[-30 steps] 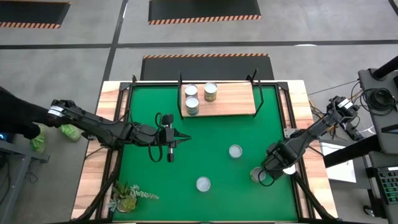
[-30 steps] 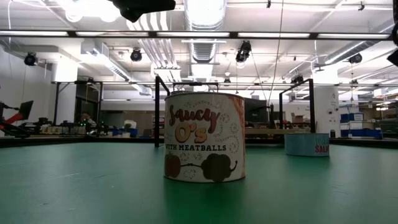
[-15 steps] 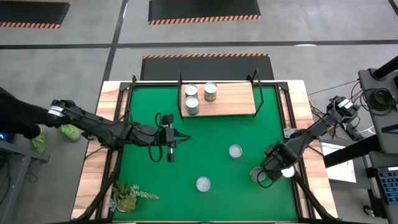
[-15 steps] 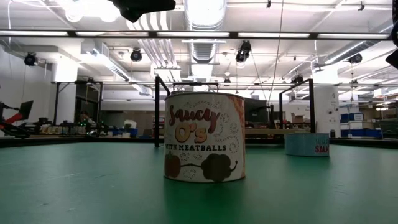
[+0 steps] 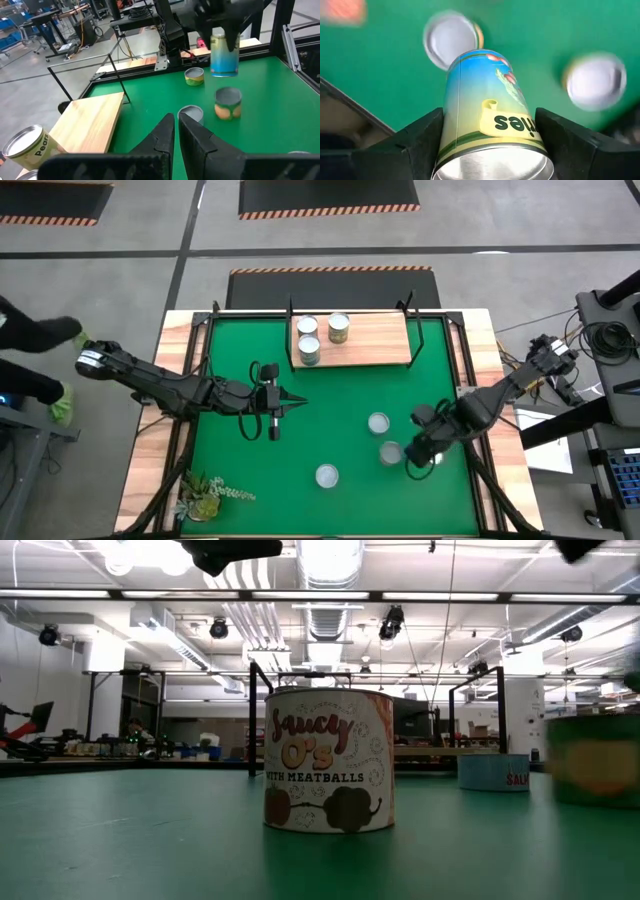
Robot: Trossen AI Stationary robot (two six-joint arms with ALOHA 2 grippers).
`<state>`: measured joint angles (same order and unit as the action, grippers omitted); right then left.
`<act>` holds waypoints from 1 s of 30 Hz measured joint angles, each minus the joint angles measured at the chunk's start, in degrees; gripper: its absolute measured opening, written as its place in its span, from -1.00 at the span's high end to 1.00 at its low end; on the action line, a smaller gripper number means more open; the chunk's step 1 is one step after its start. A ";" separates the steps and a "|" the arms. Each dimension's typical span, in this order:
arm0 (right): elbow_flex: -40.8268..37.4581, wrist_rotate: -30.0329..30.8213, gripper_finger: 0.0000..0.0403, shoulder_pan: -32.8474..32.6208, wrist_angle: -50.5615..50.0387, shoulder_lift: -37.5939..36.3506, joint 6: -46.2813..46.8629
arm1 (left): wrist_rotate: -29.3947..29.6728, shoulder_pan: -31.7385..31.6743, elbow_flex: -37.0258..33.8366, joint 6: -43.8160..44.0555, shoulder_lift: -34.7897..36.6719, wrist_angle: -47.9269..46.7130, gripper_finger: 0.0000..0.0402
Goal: Pick and place cans onto a shelf
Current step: Put the canned cherries on the shelf
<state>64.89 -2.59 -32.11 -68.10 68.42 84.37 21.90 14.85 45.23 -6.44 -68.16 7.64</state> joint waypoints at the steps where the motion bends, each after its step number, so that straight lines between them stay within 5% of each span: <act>1: 1.31 1.47 -0.42 1.24 -0.02 0.02 -0.91 | 0.01 0.00 0.00 -0.21 0.00 0.00 0.96; 12: 14.38 2.20 -0.42 21.74 -0.56 7.30 -26.52 | 0.12 -0.02 0.22 -4.02 0.11 0.07 0.96; 24: 35.55 2.18 -0.42 49.58 -9.10 30.64 -57.13 | 0.25 -0.04 1.84 -5.37 0.17 -4.36 0.96; 30: 44.63 2.14 -0.42 54.81 -11.33 39.20 -64.60 | 0.25 -0.04 1.84 -5.42 0.17 -4.86 0.96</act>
<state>109.51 -0.45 22.70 -79.43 107.63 19.77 22.15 14.81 47.07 -11.86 -67.99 2.78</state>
